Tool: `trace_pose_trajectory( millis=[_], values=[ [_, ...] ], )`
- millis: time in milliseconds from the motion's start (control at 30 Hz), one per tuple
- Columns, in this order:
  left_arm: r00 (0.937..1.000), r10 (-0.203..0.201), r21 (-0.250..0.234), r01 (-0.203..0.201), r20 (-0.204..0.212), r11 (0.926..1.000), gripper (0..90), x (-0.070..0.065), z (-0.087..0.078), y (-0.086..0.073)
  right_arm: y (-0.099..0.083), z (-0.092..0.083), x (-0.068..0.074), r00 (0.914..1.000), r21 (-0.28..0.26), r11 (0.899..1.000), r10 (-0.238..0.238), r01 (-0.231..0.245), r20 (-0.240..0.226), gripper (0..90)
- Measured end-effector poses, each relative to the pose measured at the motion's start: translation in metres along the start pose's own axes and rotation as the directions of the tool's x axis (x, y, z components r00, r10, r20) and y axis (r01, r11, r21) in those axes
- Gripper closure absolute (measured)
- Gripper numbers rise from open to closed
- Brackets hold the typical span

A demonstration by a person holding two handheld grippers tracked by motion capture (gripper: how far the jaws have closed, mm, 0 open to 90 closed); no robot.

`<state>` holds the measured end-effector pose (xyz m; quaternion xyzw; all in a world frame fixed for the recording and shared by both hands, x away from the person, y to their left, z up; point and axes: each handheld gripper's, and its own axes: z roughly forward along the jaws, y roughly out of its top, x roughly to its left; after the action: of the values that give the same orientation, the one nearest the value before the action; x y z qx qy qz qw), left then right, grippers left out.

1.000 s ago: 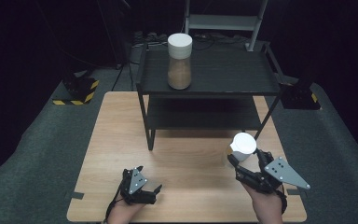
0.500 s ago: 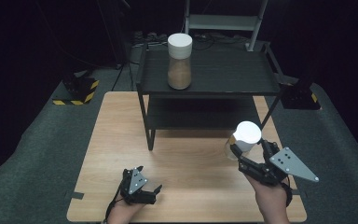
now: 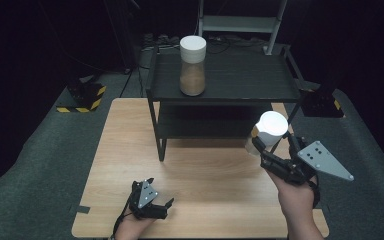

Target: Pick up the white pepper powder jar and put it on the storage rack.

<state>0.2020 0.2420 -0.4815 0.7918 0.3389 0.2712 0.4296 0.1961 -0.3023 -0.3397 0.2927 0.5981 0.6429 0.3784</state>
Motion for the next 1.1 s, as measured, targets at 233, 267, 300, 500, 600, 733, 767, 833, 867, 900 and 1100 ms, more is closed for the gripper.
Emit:
trace_pose_trajectory(
  millis=[233,267,300,500,600,733,767,833,867,900,1100],
  values=[
    [1.0,0.001,0.0,-0.001,0.004,1.0,0.9,0.001,0.0,0.0,0.018,0.011,-0.002,0.9999,-0.02,1.0,-0.005,0.005,0.015,30.5],
    [1.0,0.002,-0.001,-0.002,0.004,1.0,0.9,0.0,0.0,0.0,0.02,0.012,-0.002,0.9998,-0.022,1.0,-0.004,0.005,0.018,30.5],
    [1.0,0.004,-0.001,-0.004,0.005,1.0,0.8,0.0,0.0,0.0,0.022,0.013,-0.003,0.9998,-0.026,1.0,-0.003,0.003,0.017,30.5],
    [1.0,0.006,-0.002,-0.006,0.007,1.0,0.9,0.001,0.0,0.0,0.033,0.022,-0.005,0.9998,-0.04,0.999,0.005,-0.004,0.018,30.5],
    [0.9999,0.007,-0.003,-0.007,0.008,1.0,0.8,0.001,0.0,-0.001,0.039,0.026,-0.004,0.9998,-0.046,0.999,0.003,-0.002,0.022,30.5],
    [0.9999,0.008,-0.004,-0.008,0.01,1.0,0.9,0.001,0.0,-0.001,0.047,0.034,-0.004,0.9996,-0.047,0.999,-0.007,0.009,0.027,30.5],
    [0.9999,0.007,-0.004,-0.007,0.01,1.0,0.8,0.001,0.0,-0.001,0.049,0.036,-0.003,0.9995,-0.048,0.999,-0.007,0.009,0.03,30.5],
    [0.9999,0.007,-0.005,-0.007,0.011,1.0,0.9,0.001,0.0,-0.001,0.052,0.039,-0.003,0.9993,-0.049,0.999,-0.01,0.012,0.035,30.5],
    [0.9999,0.008,-0.006,-0.007,0.011,1.0,0.8,0.001,0.0,-0.001,0.054,0.042,-0.004,0.9993,-0.049,0.999,-0.005,0.007,0.037,30.5],
    [0.9999,0.007,-0.006,-0.007,0.011,1.0,0.9,0.001,0.0,-0.001,0.055,0.044,-0.004,0.9993,-0.05,0.999,-0.005,0.007,0.038,30.5],
    [0.9999,0.008,-0.008,-0.008,0.012,0.9999,0.9,0.001,-0.001,-0.001,0.064,0.055,-0.006,0.9982,-0.048,0.999,-0.003,0.006,0.059,30.5]
  ],
)
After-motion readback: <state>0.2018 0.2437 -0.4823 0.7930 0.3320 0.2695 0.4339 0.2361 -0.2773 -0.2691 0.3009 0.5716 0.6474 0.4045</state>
